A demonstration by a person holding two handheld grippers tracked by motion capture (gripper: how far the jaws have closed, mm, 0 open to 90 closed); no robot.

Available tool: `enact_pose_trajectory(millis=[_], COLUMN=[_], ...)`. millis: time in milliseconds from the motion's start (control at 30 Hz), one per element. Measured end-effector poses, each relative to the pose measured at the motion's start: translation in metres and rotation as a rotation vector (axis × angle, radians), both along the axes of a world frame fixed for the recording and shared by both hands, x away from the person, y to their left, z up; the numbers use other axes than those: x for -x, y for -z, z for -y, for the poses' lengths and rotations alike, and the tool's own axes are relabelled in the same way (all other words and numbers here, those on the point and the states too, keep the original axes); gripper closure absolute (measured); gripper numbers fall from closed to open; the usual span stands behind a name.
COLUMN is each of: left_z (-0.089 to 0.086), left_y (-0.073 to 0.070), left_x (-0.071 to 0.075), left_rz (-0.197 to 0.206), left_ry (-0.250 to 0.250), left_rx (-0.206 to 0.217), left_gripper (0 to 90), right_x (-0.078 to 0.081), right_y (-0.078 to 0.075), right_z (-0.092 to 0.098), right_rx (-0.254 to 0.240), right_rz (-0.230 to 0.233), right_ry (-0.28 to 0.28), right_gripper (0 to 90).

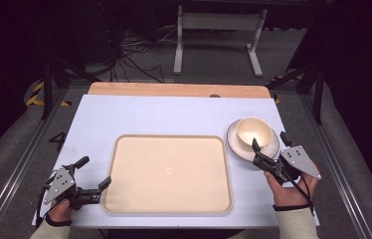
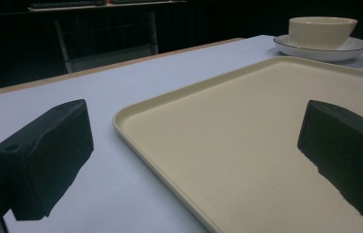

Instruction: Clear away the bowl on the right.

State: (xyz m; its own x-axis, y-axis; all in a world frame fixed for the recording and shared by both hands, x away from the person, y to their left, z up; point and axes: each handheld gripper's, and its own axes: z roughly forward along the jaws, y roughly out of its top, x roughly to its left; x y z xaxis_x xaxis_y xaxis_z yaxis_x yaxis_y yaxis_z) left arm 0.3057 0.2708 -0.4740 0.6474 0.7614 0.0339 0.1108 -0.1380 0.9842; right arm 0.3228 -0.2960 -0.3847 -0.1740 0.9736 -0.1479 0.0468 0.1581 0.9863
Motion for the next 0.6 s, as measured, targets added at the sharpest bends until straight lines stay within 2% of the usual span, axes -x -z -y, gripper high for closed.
enact_pose_trajectory(millis=[133,333,500,600], left_z=[0.000,0.000,0.000,0.000], left_y=[0.000,0.000,0.000,0.000], left_x=[0.000,0.000,0.000,0.000], left_rz=[0.000,0.000,-0.002,-0.003], left_ry=[0.000,0.000,-0.001,-0.002], left_rx=[0.000,0.000,0.000,0.000], left_gripper=[0.2,0.2,0.2,0.2], right_x=[0.000,-0.001,-0.005,-0.010], right_y=[0.001,0.002,-0.004,-0.008], right_z=[0.003,0.005,0.007,0.008], right_rx=[-0.009,-0.009,-0.030,-0.024], right_rz=[0.013,0.016,0.018,0.005], right_ry=[0.037,0.060,0.068,0.072], right_gripper=[13.5,11.2,10.7,10.7])
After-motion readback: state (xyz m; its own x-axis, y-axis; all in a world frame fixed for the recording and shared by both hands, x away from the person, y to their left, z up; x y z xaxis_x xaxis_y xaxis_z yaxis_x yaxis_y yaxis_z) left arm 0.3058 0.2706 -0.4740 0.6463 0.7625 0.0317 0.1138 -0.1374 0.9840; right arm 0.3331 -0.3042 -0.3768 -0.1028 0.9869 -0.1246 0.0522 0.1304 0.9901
